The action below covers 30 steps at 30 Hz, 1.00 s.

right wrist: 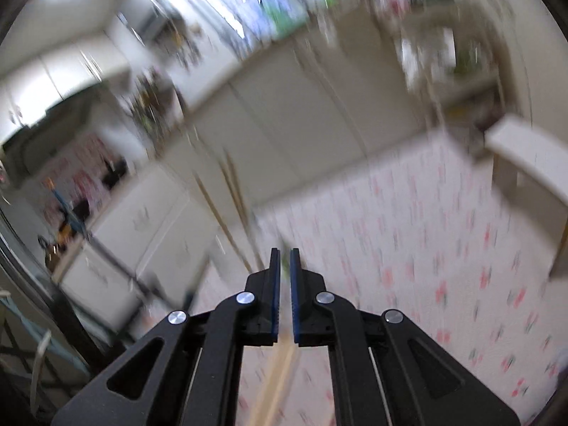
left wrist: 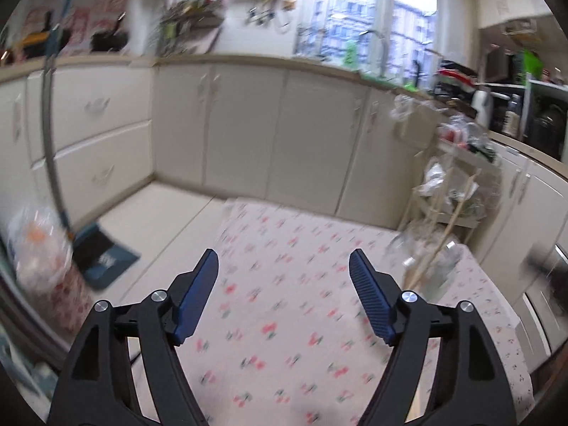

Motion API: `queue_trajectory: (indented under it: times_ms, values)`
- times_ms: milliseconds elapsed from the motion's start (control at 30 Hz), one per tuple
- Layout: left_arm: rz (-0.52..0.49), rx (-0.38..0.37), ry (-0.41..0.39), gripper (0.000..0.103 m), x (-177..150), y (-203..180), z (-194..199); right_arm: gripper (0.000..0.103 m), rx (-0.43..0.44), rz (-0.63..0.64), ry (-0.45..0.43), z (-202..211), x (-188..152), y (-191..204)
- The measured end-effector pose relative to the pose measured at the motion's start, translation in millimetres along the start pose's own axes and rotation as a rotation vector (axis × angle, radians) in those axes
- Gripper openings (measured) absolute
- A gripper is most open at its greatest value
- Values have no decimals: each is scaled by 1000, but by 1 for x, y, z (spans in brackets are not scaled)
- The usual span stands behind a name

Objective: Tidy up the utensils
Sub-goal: 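Drop the right chopstick into the jar by opening the right gripper, then grasp another chopstick from the bundle with the right gripper and lift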

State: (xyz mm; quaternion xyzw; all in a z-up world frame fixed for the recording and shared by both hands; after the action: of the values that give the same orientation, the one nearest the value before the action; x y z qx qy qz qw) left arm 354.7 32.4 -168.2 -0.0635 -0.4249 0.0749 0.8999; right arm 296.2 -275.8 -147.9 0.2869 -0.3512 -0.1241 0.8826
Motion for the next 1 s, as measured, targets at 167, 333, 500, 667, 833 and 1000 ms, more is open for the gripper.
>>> queue_trajectory:
  times_ms: [167, 333, 500, 667, 833, 1000]
  values:
    - [86, 1, 23, 73, -18, 17, -9, 6, 28, 58, -252, 30, 60, 45]
    - [83, -23, 32, 74, -25, 13, -12, 6, -24, 31, -134, -1, 68, 37]
    - [103, -32, 35, 74, -26, 13, -14, 31, -267, 83, 282, -61, -26, -21]
    - [132, -40, 47, 75, -29, 19, -17, 31, -357, 133, 464, -88, -89, -44]
    - [126, -46, 47, 76, -31, 16, -17, 27, -427, 225, 524, -109, -107, -45]
    - [142, -54, 49, 77, -31, 19, -17, 6, -468, 303, 505, -111, -109, -43]
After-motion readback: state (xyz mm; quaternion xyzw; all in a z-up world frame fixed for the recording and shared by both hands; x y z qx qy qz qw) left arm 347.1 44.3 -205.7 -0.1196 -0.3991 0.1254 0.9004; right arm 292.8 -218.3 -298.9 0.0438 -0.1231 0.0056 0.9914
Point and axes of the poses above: each gripper's, at about its wrist camera, not at the fingertips, and z roughly against the way its jaws point, y to its left, x to its top, the point moved 8 cm from there along -z, roughly the way its jaws point, and after that the axes turned 11 degrees about y, right-handed, at the moved point
